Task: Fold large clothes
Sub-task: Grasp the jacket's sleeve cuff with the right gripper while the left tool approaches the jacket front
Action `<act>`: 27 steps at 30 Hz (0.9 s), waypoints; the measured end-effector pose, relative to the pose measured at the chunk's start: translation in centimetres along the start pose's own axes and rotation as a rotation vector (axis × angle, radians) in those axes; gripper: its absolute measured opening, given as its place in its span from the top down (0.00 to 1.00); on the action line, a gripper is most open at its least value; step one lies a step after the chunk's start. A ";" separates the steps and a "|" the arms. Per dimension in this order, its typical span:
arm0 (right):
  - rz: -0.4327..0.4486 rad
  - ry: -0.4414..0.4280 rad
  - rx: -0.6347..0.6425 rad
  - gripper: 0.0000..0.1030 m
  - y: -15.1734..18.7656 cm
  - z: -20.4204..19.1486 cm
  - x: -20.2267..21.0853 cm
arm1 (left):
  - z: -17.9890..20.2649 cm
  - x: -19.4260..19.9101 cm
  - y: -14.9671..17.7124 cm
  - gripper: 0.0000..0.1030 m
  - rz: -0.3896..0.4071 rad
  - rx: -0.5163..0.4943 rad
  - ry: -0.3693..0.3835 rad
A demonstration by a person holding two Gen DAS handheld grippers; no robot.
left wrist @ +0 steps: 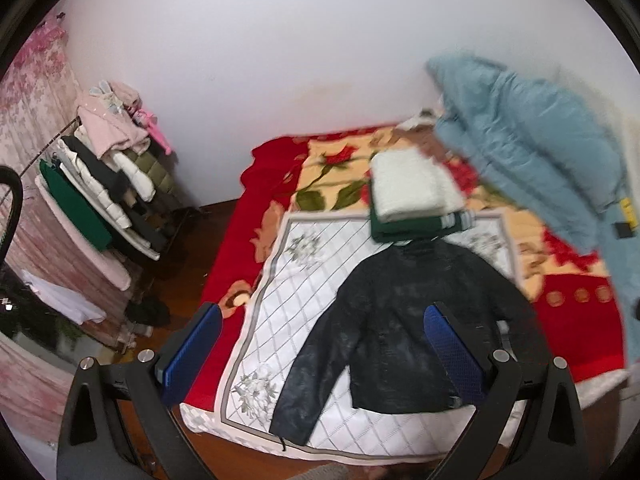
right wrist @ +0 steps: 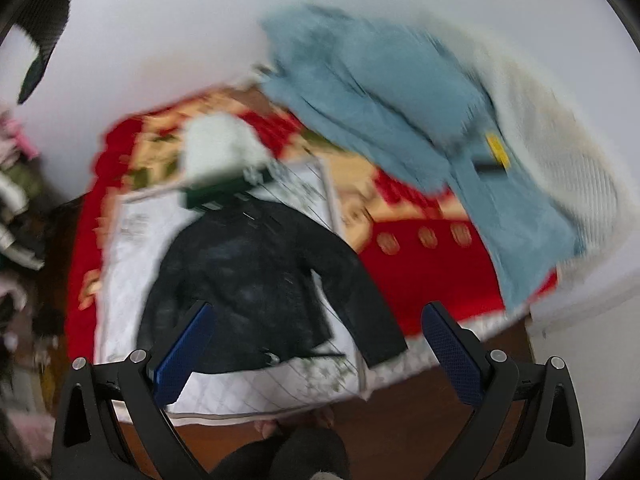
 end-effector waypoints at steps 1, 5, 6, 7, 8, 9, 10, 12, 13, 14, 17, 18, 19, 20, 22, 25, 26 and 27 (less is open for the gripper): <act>-0.029 0.004 -0.053 0.00 0.1 2.1 -2.4 | 0.5 -1.3 0.8 0.00 -0.014 0.000 -0.004; -0.089 0.033 -0.296 0.07 2.8 11.5 -11.9 | 5.6 -9.7 3.8 0.00 -0.147 0.029 -0.023; -0.099 0.060 -0.345 0.07 3.9 13.9 -14.0 | 7.3 -11.9 4.8 0.00 -0.187 0.030 -0.032; -0.125 0.081 -0.394 0.07 5.3 16.3 -16.5 | 8.8 -13.4 5.9 0.00 -0.212 0.034 -0.041; -0.149 0.082 -0.433 0.07 6.4 18.3 -18.8 | 10.1 -14.8 7.1 0.00 -0.236 0.034 -0.056; -0.194 0.078 -0.472 0.07 7.7 20.5 -21.8 | 11.5 -16.2 7.9 0.00 -0.266 0.029 -0.072; -0.232 0.078 -0.494 0.07 8.5 21.9 -23.8 | 13.4 -18.4 9.3 0.00 -0.315 0.023 -0.081; -0.301 0.059 -0.545 0.07 10.5 25.6 -29.1 | 16.0 -20.9 11.1 0.00 -0.368 0.002 -0.104; -0.305 0.055 -0.566 0.07 11.4 27.6 -31.5 | 17.9 -22.8 12.2 0.00 -0.396 -0.025 -0.120; -0.285 0.048 -0.587 0.07 12.0 29.0 -33.3 | 19.2 -23.8 12.9 0.00 -0.407 -0.044 -0.125; -0.282 0.045 -0.723 0.07 15.3 32.7 -37.6 | 23.4 -27.2 15.0 0.00 -0.423 -0.108 -0.142; -0.274 0.000 -0.810 0.07 16.9 33.8 -38.9 | 24.8 -28.1 15.8 0.00 -0.438 -0.121 -0.137; -0.282 -0.015 -0.858 0.07 17.9 34.1 -39.5 | 25.5 -28.6 16.0 0.00 -0.449 -0.123 -0.129; -0.287 -0.048 -0.918 0.07 19.2 34.4 -40.5 | 26.7 -29.2 16.6 0.00 -0.463 -0.130 -0.120; -0.278 -0.135 -0.989 0.07 21.0 34.3 -42.2 | 29.3 -30.4 18.2 0.00 -0.506 -0.153 -0.089; -0.243 -0.203 -1.000 0.12 22.4 33.1 -44.3 | 32.8 -31.6 20.2 0.00 -0.530 -0.217 -0.058; -0.231 -0.197 -1.008 0.13 22.7 32.9 -44.5 | 33.7 -31.7 20.5 0.00 -0.519 -0.240 -0.053; -0.204 -0.189 -1.024 0.16 22.9 32.8 -44.4 | 34.5 -31.8 20.8 0.00 -0.504 -0.263 -0.050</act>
Point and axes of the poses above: each gripper's, at about its wrist camera, not at the fingertips, and x roughly against the way its jaws point, z to its right, y to its underside, the point moved 5 cm from there along -x, roughly the way its jaws point, and after that the axes turned 11 degrees about -y, right-handed, at the moved point
